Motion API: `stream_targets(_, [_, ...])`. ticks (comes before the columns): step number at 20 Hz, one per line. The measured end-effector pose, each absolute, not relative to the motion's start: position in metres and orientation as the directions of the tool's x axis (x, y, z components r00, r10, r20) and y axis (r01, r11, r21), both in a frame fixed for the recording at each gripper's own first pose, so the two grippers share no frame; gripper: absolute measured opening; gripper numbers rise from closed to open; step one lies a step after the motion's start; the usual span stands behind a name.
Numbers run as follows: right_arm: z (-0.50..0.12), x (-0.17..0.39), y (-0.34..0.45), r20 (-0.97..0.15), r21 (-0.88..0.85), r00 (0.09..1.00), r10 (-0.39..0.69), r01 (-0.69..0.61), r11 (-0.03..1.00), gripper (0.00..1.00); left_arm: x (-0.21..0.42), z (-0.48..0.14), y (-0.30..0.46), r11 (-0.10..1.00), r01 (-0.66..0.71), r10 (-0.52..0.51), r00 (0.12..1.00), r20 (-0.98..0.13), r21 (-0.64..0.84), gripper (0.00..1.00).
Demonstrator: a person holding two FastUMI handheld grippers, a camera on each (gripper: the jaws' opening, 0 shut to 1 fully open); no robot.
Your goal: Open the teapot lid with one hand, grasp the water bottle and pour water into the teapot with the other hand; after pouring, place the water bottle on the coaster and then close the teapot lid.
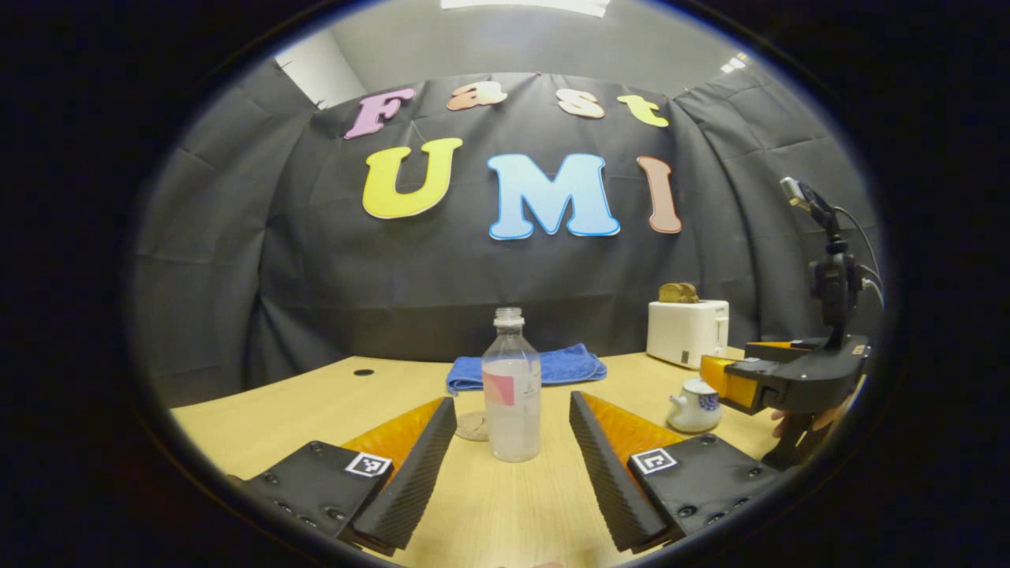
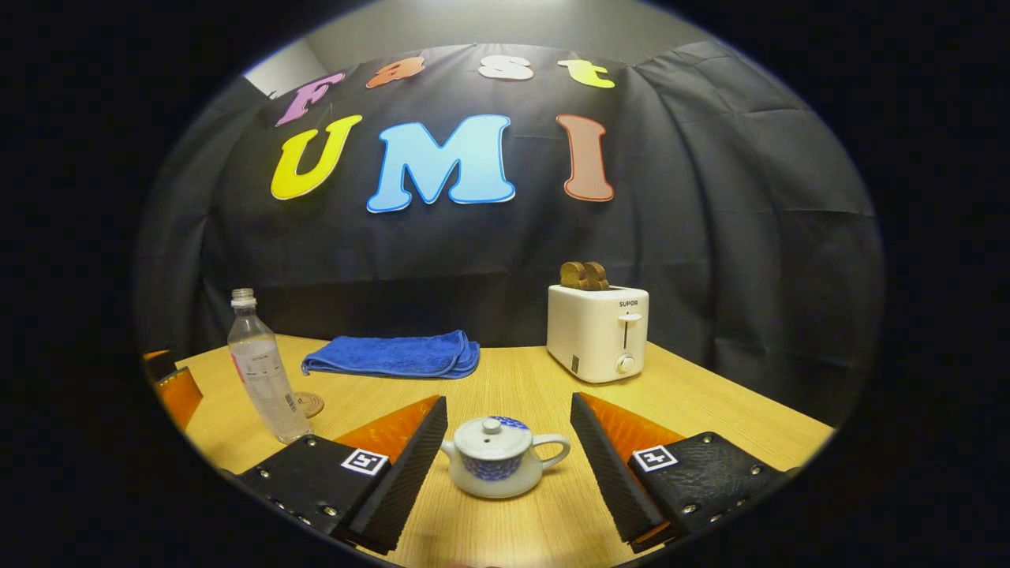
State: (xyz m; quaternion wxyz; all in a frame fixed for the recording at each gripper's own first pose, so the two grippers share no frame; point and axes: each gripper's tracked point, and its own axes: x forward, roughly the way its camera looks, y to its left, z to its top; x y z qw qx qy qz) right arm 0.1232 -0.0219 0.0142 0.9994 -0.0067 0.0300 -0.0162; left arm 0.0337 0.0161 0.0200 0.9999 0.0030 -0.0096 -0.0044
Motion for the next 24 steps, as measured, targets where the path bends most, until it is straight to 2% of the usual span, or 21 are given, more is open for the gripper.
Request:
stream_targets(4, [0.008,0.139,-0.019,-0.072,-0.048,0.997,-0.021,0.018,0.999,0.97,0.037,0.017,0.018,1.0,0.007,-0.008,1.0,0.011,0.008,1.0])
stream_targets(9, [0.003,0.152,-0.02,-0.089,0.005,0.996,-0.017,0.018,1.0,0.87,0.039,0.014,0.023,1.0,0.003,-0.003,1.0,0.01,0.013,1.0])
stream_targets(10, [0.002,0.154,-0.02,-0.094,0.009,0.995,-0.02,0.021,1.0,0.7,0.04,0.014,0.024,1.0,0.003,-0.003,1.0,0.01,0.012,1.0])
stream_targets(11, [-0.001,0.155,-0.021,-0.105,0.002,0.994,-0.02,0.021,1.0,0.66,0.04,0.015,0.024,1.0,0.002,-0.002,1.0,0.011,0.012,1.0])
stream_targets(13, [-0.008,0.151,-0.018,-0.142,-0.017,0.99,-0.014,0.011,1.0,0.65,0.04,0.015,0.023,1.0,0.005,-0.005,1.0,0.013,0.016,1.0])
stream_targets(15, [-0.009,0.158,-0.017,-0.14,-0.031,0.99,-0.011,0.007,1.0,0.25,0.04,0.015,0.024,1.0,0.004,-0.004,1.0,0.014,0.02,1.0])
stream_targets(19, [-0.015,0.15,-0.014,-0.139,-0.037,0.99,-0.012,0.007,0.999,0.26,0.041,0.014,0.025,1.0,0.005,-0.005,1.0,0.009,0.021,1.0])
stream_targets(20, [-0.009,0.161,-0.018,-0.14,-0.042,0.99,-0.007,0.001,0.999,0.08,0.041,0.013,0.025,1.0,0.003,-0.003,1.0,0.009,0.025,1.0])
stream_targets(24, [-0.005,0.155,-0.013,-0.124,-0.026,0.992,0.018,-0.022,0.999,0.07,0.044,0.016,0.024,1.0,0.01,-0.01,1.0,0.027,0.001,1.0])
